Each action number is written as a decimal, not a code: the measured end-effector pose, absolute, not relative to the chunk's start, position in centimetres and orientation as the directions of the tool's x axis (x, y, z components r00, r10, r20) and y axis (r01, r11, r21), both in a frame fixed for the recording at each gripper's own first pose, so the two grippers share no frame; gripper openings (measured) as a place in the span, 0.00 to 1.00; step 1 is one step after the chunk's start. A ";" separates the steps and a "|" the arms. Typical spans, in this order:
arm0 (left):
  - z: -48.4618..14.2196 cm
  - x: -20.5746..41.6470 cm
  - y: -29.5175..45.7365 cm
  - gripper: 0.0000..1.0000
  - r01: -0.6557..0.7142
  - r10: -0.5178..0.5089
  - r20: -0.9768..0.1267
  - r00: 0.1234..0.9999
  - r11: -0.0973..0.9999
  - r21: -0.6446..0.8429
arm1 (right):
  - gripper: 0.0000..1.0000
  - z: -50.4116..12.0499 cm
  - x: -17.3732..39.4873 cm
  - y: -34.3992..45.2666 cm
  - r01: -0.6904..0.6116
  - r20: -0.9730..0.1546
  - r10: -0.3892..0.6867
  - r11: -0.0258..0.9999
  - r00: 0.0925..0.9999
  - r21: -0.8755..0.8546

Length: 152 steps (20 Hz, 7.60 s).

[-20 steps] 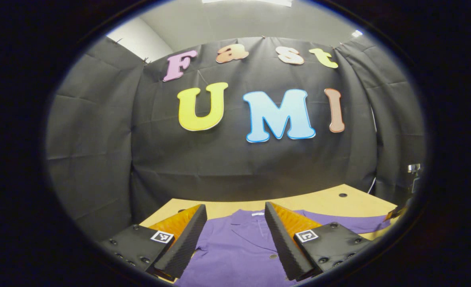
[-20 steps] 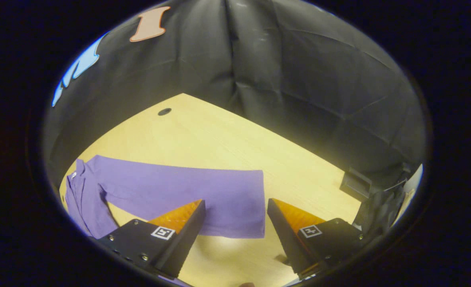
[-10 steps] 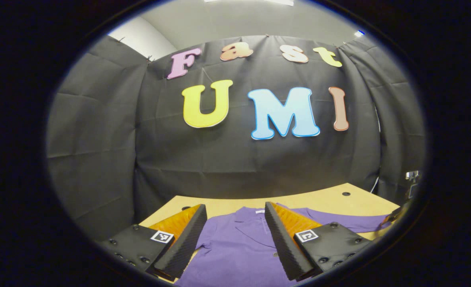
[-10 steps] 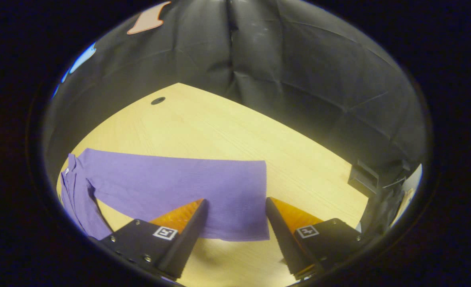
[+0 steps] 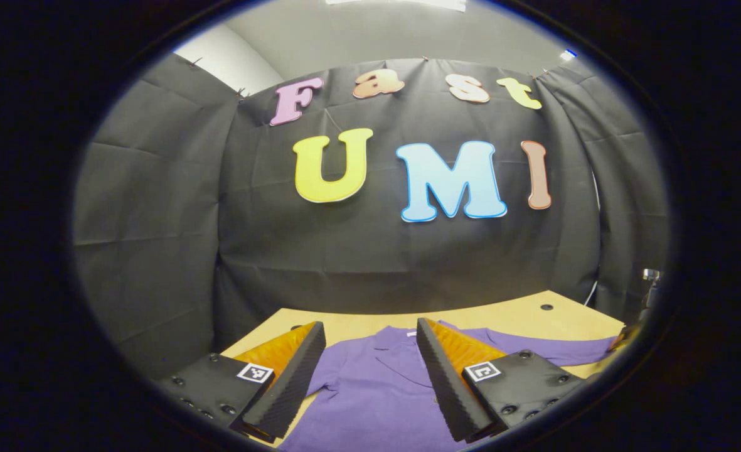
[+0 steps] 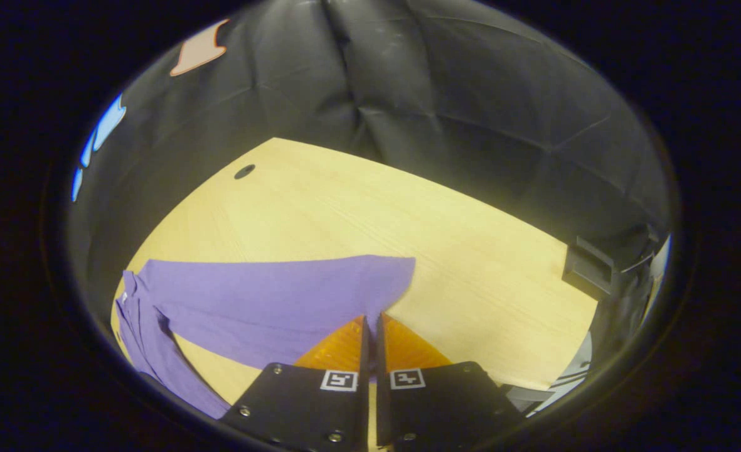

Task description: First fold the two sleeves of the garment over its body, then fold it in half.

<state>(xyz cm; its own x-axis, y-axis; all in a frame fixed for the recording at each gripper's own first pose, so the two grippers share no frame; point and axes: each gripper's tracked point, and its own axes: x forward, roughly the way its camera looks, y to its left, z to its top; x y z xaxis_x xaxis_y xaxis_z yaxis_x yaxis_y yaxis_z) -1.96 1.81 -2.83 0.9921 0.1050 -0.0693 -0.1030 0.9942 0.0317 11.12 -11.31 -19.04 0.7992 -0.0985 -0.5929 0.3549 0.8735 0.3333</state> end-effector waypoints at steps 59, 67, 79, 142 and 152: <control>-8.5 -1.7 24.4 0.97 -0.173 0.161 -0.156 0.974 0.983 -0.065 | 0.00 -3.6 10.3 44.4 -0.476 -0.254 0.526 0.847 0.812 0.235; -11.0 -3.1 26.7 0.93 -0.217 0.205 -0.185 0.961 0.975 -0.047 | 0.00 -12.5 11.6 48.1 -0.495 -0.386 0.529 0.847 0.756 0.191; -13.6 -5.7 29.0 0.97 -0.306 0.286 -0.241 0.927 0.951 -0.046 | 0.95 -9.9 8.3 47.1 -0.567 -0.324 0.572 0.815 0.753 0.121; -13.0 10.5 7.2 0.06 -0.038 0.009 -0.342 0.940 0.996 -0.080 | 0.95 6.4 -3.7 8.0 -0.164 0.061 0.159 0.982 0.985 0.089; -15.0 18.1 -12.8 0.05 0.370 -0.348 -0.351 0.869 0.929 -0.005 | 0.96 1.8 -6.1 1.3 0.081 -0.038 -0.076 0.988 0.996 0.133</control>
